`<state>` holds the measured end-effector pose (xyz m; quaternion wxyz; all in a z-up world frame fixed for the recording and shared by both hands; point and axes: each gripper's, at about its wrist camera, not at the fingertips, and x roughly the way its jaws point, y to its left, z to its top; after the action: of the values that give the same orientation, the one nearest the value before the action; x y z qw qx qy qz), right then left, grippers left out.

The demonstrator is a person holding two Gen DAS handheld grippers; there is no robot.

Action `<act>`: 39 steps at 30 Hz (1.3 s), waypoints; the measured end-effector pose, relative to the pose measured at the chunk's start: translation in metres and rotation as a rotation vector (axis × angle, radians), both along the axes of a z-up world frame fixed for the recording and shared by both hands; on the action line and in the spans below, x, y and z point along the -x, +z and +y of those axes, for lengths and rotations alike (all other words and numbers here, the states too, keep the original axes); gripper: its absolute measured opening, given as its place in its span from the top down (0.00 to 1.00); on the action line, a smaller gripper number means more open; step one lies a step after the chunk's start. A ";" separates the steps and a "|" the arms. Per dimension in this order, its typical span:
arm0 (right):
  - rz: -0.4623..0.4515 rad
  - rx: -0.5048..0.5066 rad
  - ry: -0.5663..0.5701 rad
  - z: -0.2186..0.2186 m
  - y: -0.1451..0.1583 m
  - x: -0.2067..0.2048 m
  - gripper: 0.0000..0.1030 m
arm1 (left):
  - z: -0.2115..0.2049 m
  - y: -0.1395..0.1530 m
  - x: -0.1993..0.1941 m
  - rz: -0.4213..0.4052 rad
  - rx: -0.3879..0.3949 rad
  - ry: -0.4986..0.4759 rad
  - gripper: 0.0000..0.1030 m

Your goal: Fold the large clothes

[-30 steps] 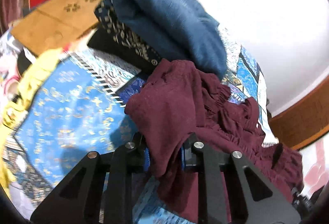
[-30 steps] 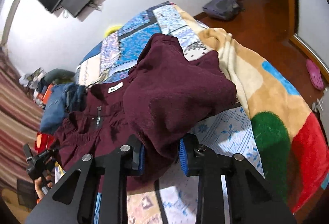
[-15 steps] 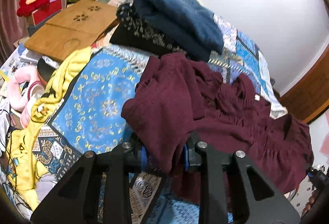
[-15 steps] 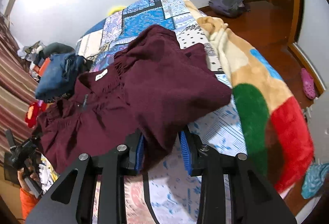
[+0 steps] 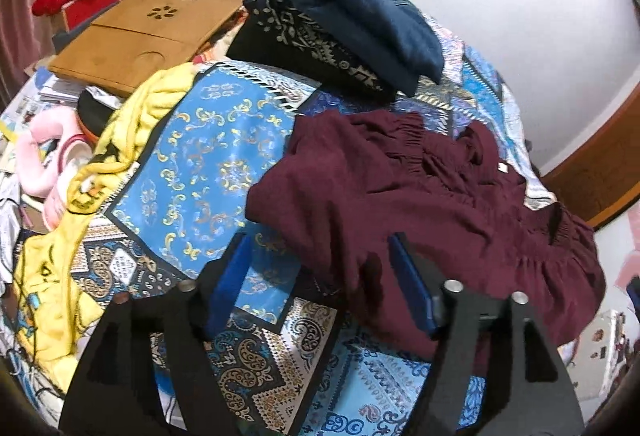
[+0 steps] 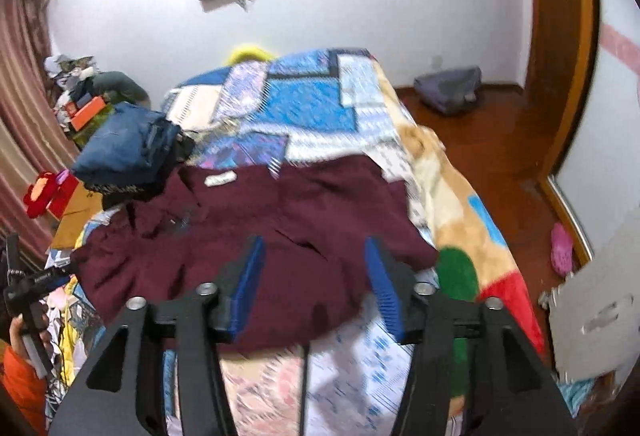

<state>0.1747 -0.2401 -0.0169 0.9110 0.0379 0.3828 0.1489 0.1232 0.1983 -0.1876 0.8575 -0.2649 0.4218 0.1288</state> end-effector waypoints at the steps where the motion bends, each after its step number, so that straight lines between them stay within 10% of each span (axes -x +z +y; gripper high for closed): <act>1: -0.023 0.010 0.009 0.010 0.002 -0.001 0.41 | 0.001 -0.002 0.000 -0.003 0.024 -0.009 0.24; 19: 0.096 0.104 0.332 0.169 -0.056 -0.025 0.37 | 0.042 -0.089 -0.063 -0.027 0.510 0.174 0.23; 27: 0.177 0.134 0.335 0.186 -0.068 -0.026 0.37 | 0.027 -0.050 -0.063 -0.077 0.260 0.219 0.69; 39: 0.137 0.108 0.435 0.217 -0.052 -0.007 0.37 | 0.015 0.107 -0.010 -0.341 -0.103 0.231 0.74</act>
<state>0.1815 -0.0226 -0.0691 0.8300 -0.0842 0.4503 0.3181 0.1330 0.2130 -0.0804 0.9085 -0.2852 0.2302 0.2008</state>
